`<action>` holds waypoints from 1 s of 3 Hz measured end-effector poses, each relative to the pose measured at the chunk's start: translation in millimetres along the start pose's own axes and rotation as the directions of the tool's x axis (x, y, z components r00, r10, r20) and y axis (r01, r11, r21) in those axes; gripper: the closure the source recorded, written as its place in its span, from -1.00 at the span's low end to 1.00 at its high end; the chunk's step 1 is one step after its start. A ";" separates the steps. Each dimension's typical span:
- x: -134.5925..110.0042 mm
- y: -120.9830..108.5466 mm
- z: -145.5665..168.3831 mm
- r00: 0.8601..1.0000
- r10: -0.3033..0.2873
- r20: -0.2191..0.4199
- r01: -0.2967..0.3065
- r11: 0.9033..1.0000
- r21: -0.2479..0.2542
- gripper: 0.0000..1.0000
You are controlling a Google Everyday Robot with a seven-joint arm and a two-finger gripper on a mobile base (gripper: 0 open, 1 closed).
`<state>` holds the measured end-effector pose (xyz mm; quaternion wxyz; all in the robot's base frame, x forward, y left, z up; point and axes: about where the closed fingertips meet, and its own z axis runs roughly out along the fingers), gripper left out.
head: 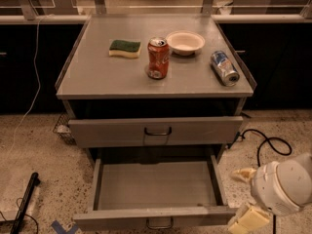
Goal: Close middle drawer
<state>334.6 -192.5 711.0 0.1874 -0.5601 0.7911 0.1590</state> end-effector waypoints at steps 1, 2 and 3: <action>9.9 -8.9 -4.2 1.000 0.005 -0.004 -0.005 1.000 0.024 -0.02; 9.8 -9.2 -4.5 1.000 0.005 -0.004 -0.005 1.000 0.025 0.44; 6.8 -10.1 -1.9 1.000 0.003 0.017 -0.004 0.999 0.038 0.91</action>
Offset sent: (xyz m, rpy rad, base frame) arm 0.0041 -0.0115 -0.0021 -0.0086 -0.0128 -0.0138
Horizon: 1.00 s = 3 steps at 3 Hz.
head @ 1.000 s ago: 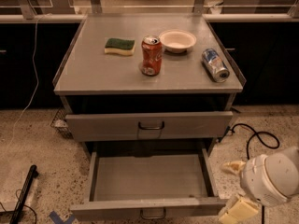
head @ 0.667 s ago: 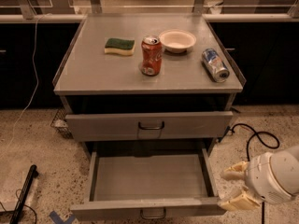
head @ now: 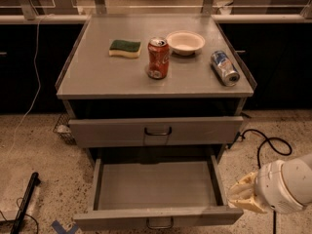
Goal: Close middle drawer
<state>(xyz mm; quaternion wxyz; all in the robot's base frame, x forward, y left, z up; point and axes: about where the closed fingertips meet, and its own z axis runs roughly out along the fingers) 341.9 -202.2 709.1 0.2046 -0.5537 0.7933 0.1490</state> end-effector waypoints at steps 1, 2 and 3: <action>13.9 2.5 39.5 0.996 0.059 0.065 -0.058 0.998 -0.021 1.00; 40.0 -2.5 84.9 0.990 0.081 0.119 -0.075 0.996 -0.053 1.00; 62.2 -9.8 118.0 0.988 0.033 0.148 -0.022 0.997 -0.073 1.00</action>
Offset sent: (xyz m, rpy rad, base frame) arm 0.0087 0.0002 -0.1667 0.2273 0.0468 -0.0206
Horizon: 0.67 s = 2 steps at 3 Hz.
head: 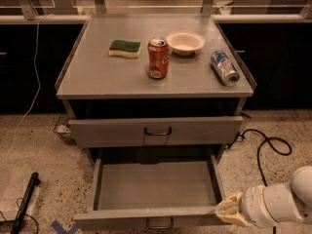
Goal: Close middle drawer
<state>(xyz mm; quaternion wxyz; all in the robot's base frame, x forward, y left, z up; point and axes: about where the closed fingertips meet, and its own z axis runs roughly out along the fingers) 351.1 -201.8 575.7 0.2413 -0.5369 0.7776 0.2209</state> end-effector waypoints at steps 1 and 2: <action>1.4 1.0 3.5 1.000 0.003 0.000 -0.003 1.000 -0.005 1.00; 6.7 4.9 16.5 1.000 0.014 -0.001 -0.014 1.000 -0.024 1.00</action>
Offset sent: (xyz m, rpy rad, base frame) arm -0.0079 0.0109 -0.0320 0.0155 0.0487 0.0031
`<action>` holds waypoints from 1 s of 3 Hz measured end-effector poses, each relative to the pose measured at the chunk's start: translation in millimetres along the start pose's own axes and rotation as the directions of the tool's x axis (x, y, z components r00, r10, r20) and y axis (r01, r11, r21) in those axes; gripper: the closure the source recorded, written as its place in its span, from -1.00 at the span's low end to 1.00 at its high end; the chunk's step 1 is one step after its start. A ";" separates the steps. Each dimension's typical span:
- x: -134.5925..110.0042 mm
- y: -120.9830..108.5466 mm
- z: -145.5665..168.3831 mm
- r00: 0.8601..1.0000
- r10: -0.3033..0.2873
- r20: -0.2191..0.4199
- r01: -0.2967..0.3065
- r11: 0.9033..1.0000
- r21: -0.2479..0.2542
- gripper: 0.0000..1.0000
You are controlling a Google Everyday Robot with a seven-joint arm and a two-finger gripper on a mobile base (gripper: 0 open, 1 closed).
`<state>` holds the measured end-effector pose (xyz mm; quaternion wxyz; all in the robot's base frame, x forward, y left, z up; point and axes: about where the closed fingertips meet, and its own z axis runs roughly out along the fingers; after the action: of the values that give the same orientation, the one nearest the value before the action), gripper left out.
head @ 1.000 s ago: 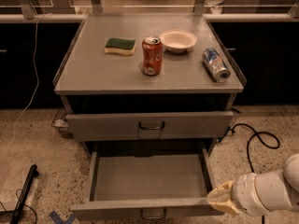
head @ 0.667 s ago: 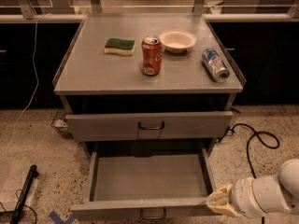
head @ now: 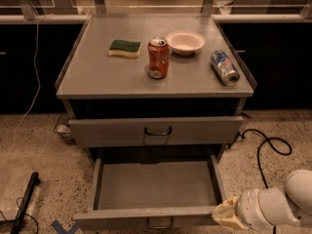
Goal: Close middle drawer
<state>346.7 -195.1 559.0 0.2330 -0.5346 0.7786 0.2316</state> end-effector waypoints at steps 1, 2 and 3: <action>21.8 9.2 29.0 0.999 0.051 -0.011 -0.051 0.998 -0.038 1.00; 39.3 17.7 56.9 0.996 0.087 -0.027 -0.089 0.994 -0.071 1.00; 46.9 17.5 92.6 0.994 0.102 -0.039 -0.105 0.990 -0.094 1.00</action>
Offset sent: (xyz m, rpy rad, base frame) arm -0.0344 0.0191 -0.1058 0.0111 0.1735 -0.0363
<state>325.9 -167.1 459.7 0.1814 -0.5081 0.7971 0.2713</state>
